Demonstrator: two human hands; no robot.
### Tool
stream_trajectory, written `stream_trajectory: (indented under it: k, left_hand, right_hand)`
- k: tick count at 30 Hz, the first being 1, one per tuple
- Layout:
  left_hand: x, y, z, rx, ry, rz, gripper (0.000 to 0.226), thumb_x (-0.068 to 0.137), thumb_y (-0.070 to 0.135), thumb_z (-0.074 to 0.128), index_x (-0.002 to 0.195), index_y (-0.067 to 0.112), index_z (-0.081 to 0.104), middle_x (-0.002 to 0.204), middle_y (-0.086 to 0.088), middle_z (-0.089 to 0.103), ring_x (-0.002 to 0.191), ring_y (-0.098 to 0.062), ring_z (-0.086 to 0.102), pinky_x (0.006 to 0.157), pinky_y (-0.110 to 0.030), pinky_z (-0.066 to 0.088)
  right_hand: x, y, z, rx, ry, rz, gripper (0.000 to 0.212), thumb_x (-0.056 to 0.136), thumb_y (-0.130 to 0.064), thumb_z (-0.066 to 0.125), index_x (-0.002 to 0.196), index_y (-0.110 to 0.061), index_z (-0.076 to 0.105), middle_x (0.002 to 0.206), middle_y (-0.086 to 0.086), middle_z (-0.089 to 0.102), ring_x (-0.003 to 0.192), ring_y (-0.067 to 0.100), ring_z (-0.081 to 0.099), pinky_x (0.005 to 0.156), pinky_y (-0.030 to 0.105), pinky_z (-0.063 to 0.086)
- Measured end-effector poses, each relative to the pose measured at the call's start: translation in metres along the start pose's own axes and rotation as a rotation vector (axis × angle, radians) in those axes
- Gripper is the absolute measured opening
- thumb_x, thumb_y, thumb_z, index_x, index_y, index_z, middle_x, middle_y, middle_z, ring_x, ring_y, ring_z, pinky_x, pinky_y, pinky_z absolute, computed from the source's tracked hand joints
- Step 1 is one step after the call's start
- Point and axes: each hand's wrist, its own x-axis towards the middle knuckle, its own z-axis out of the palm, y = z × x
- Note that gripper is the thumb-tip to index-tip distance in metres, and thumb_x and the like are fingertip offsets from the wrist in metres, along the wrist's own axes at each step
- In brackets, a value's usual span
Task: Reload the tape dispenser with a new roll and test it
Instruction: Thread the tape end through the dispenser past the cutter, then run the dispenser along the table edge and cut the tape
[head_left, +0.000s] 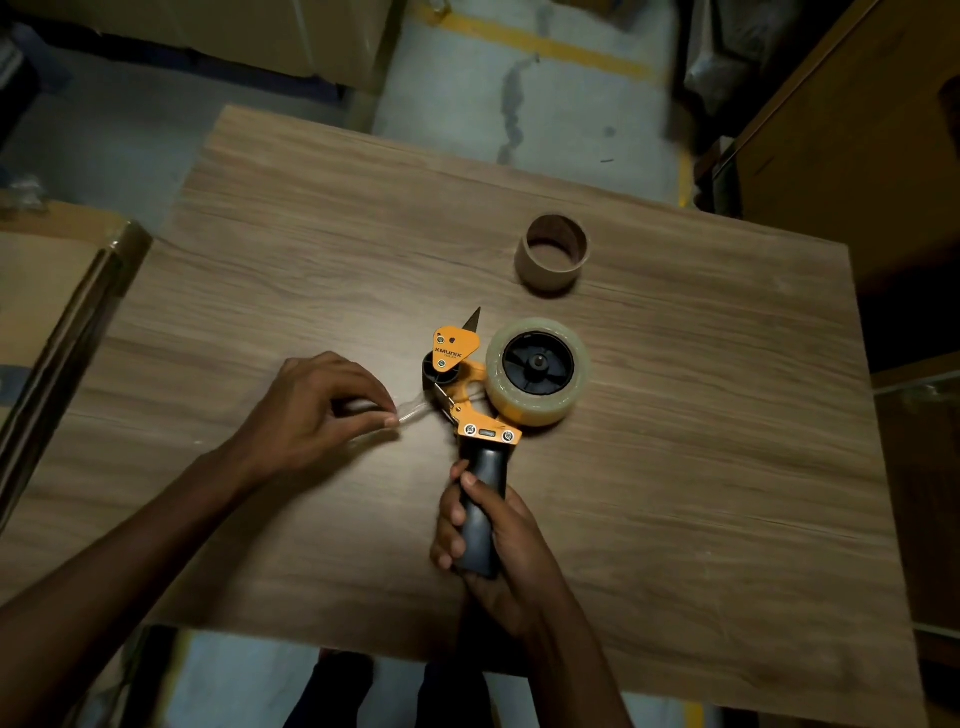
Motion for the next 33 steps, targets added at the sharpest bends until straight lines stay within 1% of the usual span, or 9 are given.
stream_trajectory:
  k: [4, 7, 10, 12, 16, 20, 25, 29, 33]
  left_hand:
    - [0.002, 0.000, -0.003, 0.008, -0.007, 0.004, 0.027, 0.088, 0.056, 0.077, 0.103, 0.035, 0.085, 0.101, 0.023, 0.079, 0.097, -0.002, 0.071, 0.083, -0.043, 0.057]
    - [0.002, 0.001, -0.003, 0.002, -0.022, 0.011, 0.028, 0.088, 0.056, 0.077, 0.104, 0.035, 0.085, 0.102, 0.023, 0.080, 0.097, -0.002, 0.072, 0.083, -0.043, 0.058]
    - [0.002, 0.002, -0.003, -0.031, 0.005, -0.001, 0.030, 0.086, 0.057, 0.077, 0.102, 0.034, 0.086, 0.101, 0.021, 0.080, 0.097, -0.004, 0.073, 0.081, -0.044, 0.059]
    - [0.003, 0.001, -0.002, -0.052, 0.019, -0.009, 0.029, 0.085, 0.057, 0.078, 0.100, 0.034, 0.086, 0.100, 0.021, 0.080, 0.097, -0.006, 0.073, 0.081, -0.044, 0.059]
    - [0.003, -0.001, -0.002, -0.045, 0.009, -0.002, 0.027, 0.085, 0.058, 0.079, 0.100, 0.036, 0.085, 0.100, 0.022, 0.080, 0.097, -0.006, 0.074, 0.082, -0.045, 0.059]
    - [0.003, 0.000, -0.002, -0.036, 0.016, -0.010, 0.025, 0.085, 0.058, 0.078, 0.095, 0.036, 0.085, 0.095, 0.022, 0.080, 0.095, -0.007, 0.074, 0.081, -0.044, 0.058]
    - [0.001, 0.002, 0.003, 0.011, 0.064, -0.043, 0.025, 0.085, 0.060, 0.077, 0.089, 0.036, 0.083, 0.086, 0.020, 0.078, 0.087, -0.006, 0.069, 0.075, -0.044, 0.057]
    - [-0.002, 0.004, 0.004, 0.122, 0.056, -0.004, 0.025, 0.090, 0.062, 0.072, 0.096, 0.039, 0.081, 0.101, 0.023, 0.078, 0.098, -0.007, 0.071, 0.086, -0.050, 0.055]
    - [-0.012, 0.005, 0.009, 0.382, 0.111, 0.124, 0.031, 0.102, 0.045, 0.060, 0.107, 0.027, 0.085, 0.125, 0.005, 0.080, 0.115, -0.023, 0.077, 0.098, -0.047, 0.056]
  right_hand:
    - [0.003, 0.003, -0.001, 0.037, -0.015, -0.009, 0.028, 0.102, -0.004, 0.053, 0.130, -0.007, 0.055, 0.075, 0.008, 0.051, 0.057, 0.016, 0.052, 0.054, 0.031, 0.049]
    - [0.006, 0.002, -0.004, 0.079, -0.038, -0.012, 0.030, 0.102, -0.008, 0.053, 0.132, -0.006, 0.057, 0.070, 0.006, 0.046, 0.054, 0.015, 0.050, 0.053, 0.030, 0.048]
    - [0.009, 0.002, -0.006, 0.089, -0.047, -0.005, 0.021, 0.101, -0.014, 0.057, 0.120, -0.006, 0.057, 0.067, 0.005, 0.044, 0.052, 0.015, 0.050, 0.052, 0.030, 0.046]
    - [0.010, -0.003, -0.004, 0.111, -0.051, 0.025, 0.015, 0.096, -0.008, 0.060, 0.110, -0.007, 0.055, 0.069, 0.007, 0.049, 0.055, 0.018, 0.054, 0.053, 0.031, 0.048]
    - [0.013, -0.014, 0.001, 0.104, -0.058, 0.065, 0.016, 0.087, -0.001, 0.063, 0.099, -0.010, 0.058, 0.091, 0.016, 0.072, 0.068, 0.025, 0.072, 0.058, 0.032, 0.060]
    - [0.021, -0.008, -0.005, 0.161, -0.175, 0.061, 0.026, 0.089, -0.012, 0.078, 0.095, -0.011, 0.053, 0.063, 0.002, 0.055, 0.041, 0.009, 0.050, 0.040, 0.023, 0.044]
    - [0.029, -0.004, -0.012, 0.115, -0.232, 0.090, 0.037, 0.093, -0.025, 0.080, 0.079, -0.016, 0.046, 0.050, -0.005, 0.043, 0.035, 0.005, 0.042, 0.036, 0.021, 0.041]
    - [0.029, -0.006, -0.018, 0.088, -0.247, 0.110, 0.038, 0.093, -0.029, 0.079, 0.076, -0.016, 0.048, 0.049, -0.005, 0.042, 0.033, 0.005, 0.040, 0.036, 0.021, 0.037]
    - [0.025, -0.010, -0.020, -0.007, -0.216, 0.087, 0.044, 0.093, -0.033, 0.079, 0.070, -0.015, 0.045, 0.047, -0.004, 0.037, 0.032, 0.006, 0.038, 0.035, 0.022, 0.037]
